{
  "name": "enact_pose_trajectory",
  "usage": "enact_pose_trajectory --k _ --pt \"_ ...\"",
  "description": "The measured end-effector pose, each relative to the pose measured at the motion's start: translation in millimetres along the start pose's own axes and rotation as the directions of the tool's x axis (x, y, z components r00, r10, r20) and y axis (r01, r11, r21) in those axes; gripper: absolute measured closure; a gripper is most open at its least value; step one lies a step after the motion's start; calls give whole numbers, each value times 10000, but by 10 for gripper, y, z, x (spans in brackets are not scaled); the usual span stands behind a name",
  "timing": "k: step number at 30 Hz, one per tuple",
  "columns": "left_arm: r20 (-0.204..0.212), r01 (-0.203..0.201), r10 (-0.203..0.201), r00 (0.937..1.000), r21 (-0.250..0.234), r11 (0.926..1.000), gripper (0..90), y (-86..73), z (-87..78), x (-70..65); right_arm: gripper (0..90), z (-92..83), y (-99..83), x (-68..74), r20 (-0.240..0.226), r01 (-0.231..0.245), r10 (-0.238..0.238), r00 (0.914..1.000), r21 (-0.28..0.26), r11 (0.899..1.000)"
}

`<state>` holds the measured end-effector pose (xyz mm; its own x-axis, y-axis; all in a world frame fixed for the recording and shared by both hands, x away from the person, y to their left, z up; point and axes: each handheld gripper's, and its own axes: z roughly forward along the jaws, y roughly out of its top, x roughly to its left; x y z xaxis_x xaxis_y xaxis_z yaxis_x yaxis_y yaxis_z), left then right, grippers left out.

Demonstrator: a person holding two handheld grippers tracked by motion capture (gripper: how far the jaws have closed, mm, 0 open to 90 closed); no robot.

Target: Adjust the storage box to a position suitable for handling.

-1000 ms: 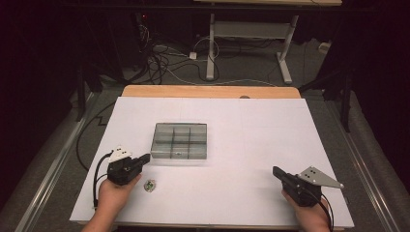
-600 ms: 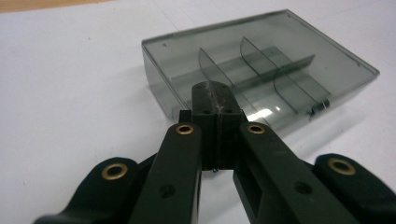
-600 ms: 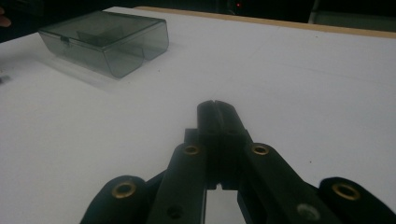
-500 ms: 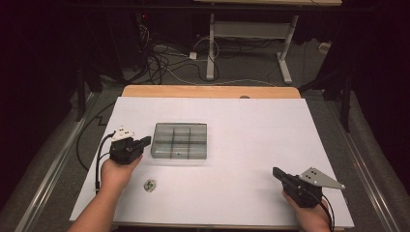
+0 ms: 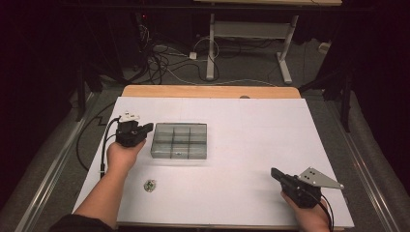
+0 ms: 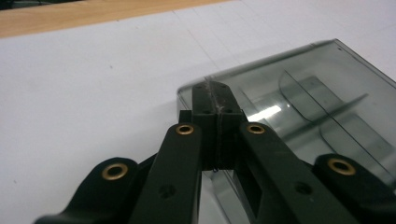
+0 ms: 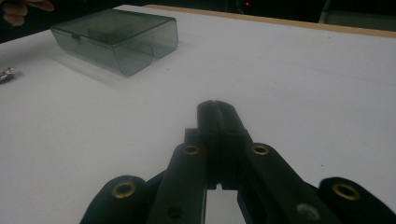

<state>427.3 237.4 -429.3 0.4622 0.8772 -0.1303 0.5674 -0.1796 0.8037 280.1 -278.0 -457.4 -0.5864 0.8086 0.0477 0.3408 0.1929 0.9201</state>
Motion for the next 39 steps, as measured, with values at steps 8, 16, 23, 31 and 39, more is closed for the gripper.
enact_pose_trajectory --k 8,16,23,31,39 --pt "-325 -455 469 9984 433 9980 876 147 191 75 900 -2 -2 0 -221 -27 25 9998 -87 10000" --pt "-443 -409 436 9981 601 9974 876 205 377 158 900 21 -12 13 -333 104 -105 9994 -50 9999" --pt "-629 -317 381 9973 990 9946 876 142 502 235 900 26 -37 -3 -326 -10 12 9995 47 10000" --pt "-500 -389 432 9978 838 9957 876 139 560 199 900 22 -41 -1 -322 43 -40 9995 90 10000" --pt "-570 -413 466 9973 916 9949 876 123 581 182 900 27 -45 0 -328 72 -68 9994 123 9999"
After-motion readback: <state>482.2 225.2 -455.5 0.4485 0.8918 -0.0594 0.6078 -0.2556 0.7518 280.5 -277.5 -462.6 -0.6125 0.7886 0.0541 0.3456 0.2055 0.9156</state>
